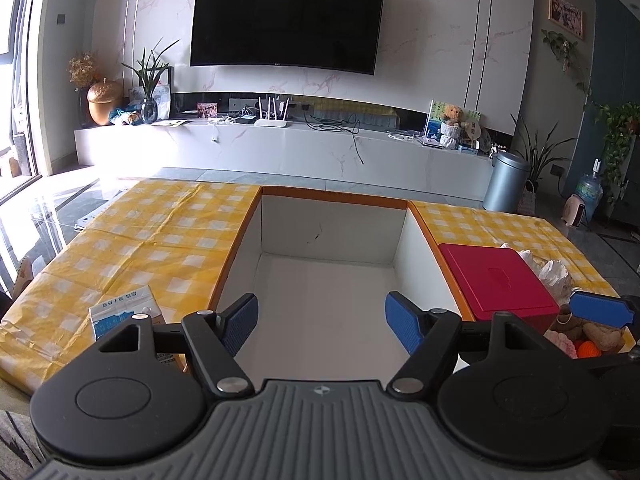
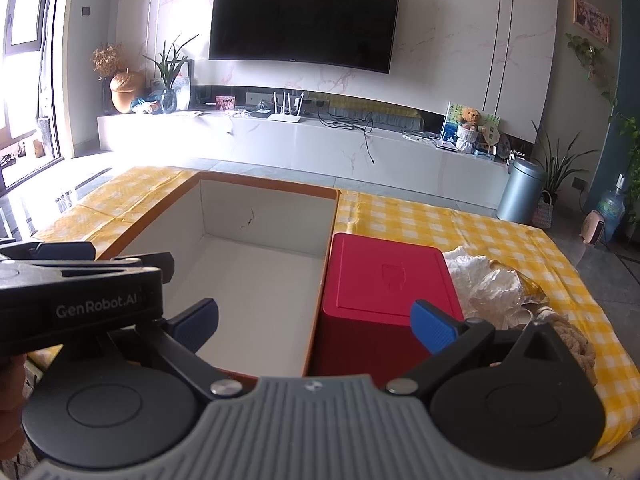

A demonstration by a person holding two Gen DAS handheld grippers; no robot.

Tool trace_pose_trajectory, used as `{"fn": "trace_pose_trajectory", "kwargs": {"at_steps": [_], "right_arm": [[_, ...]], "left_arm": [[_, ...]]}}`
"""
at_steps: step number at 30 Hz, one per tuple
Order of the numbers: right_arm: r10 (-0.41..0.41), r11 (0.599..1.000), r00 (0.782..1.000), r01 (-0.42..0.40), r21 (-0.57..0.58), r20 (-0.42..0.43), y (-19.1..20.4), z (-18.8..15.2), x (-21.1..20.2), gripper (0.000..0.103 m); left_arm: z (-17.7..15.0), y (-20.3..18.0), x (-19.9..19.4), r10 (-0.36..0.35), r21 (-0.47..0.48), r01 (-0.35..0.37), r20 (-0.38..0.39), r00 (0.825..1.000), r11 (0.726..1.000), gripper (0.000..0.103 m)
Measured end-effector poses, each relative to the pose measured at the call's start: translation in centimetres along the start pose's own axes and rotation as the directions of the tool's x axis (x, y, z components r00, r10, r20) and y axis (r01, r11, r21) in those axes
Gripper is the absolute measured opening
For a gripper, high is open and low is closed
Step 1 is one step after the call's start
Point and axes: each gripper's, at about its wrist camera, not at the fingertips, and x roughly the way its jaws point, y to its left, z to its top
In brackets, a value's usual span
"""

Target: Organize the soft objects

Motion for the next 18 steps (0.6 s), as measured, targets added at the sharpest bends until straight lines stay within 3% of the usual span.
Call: {"fn": "trace_pose_trajectory", "kwargs": {"at_steps": [13, 18], "right_arm": [[0.010, 1.000, 1.000, -0.009, 0.011, -0.017, -0.4, -0.1, 0.4, 0.100], [-0.014, 1.000, 0.999, 0.015, 0.025, -0.049, -1.8, -0.2, 0.6, 0.100]], "left_arm": [[-0.2, -0.4, 0.4, -0.002, 0.024, 0.002, -0.002, 1.000, 1.000, 0.085], [0.0, -0.4, 0.6, -0.018, 0.056, 0.015, 0.039, 0.999, 0.998, 0.086]]}}
